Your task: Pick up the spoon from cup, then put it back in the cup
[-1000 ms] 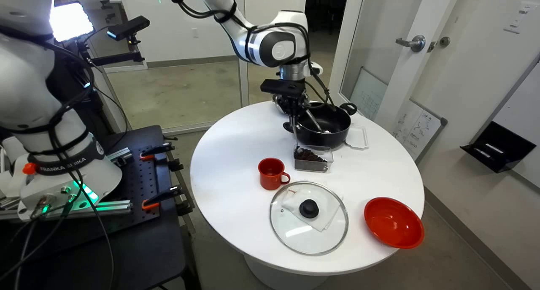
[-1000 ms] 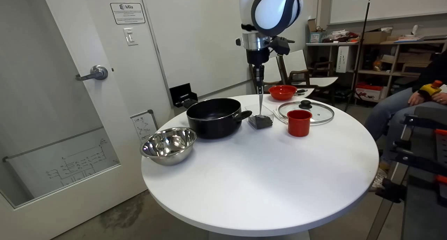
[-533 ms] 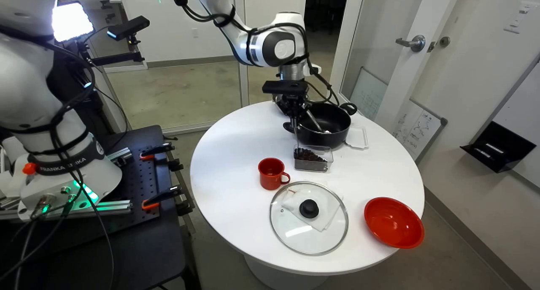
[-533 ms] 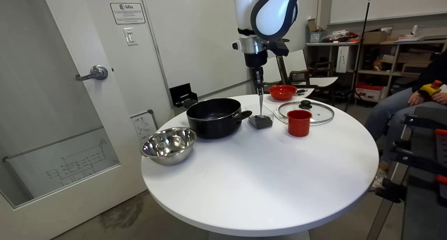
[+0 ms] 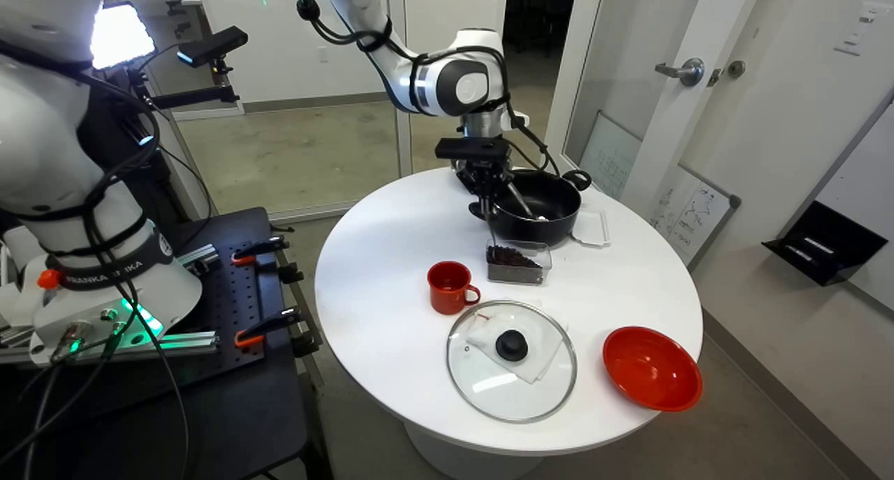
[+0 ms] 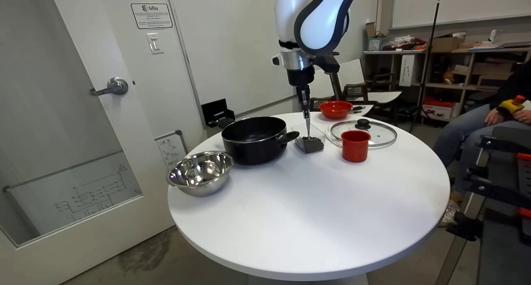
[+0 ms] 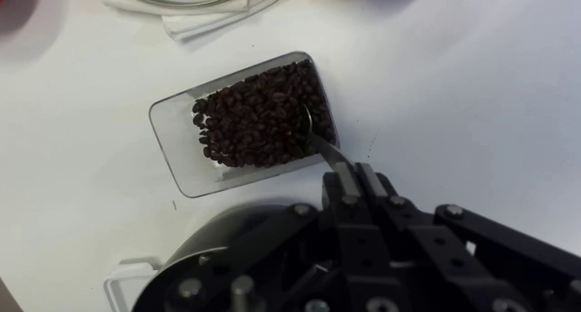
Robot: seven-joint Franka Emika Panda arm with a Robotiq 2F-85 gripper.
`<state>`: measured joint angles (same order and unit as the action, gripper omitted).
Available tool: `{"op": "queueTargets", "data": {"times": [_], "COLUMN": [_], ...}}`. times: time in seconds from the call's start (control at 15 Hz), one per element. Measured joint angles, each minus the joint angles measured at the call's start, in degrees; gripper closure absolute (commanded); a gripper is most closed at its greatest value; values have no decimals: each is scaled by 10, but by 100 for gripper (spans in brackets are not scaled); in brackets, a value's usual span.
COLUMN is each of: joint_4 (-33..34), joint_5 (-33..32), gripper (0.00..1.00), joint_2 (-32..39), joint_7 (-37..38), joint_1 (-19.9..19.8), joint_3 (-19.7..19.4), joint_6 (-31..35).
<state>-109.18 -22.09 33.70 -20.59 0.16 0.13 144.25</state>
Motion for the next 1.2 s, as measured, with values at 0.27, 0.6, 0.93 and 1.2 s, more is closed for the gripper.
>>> {"op": "queueTargets", "data": {"times": [0.27, 0.6, 0.93, 1.2], "joint_4": [9, 13, 21, 27], "joint_5": [-1, -17, -30, -50], "gripper": [99, 99, 99, 99], "joint_2": [7, 12, 21, 28], "joint_7": [-12, -38, -59, -61], "joint_1": [0, 0, 1, 3], "joint_3": [0, 0, -1, -3], "joint_6": [3, 11, 12, 12]}}
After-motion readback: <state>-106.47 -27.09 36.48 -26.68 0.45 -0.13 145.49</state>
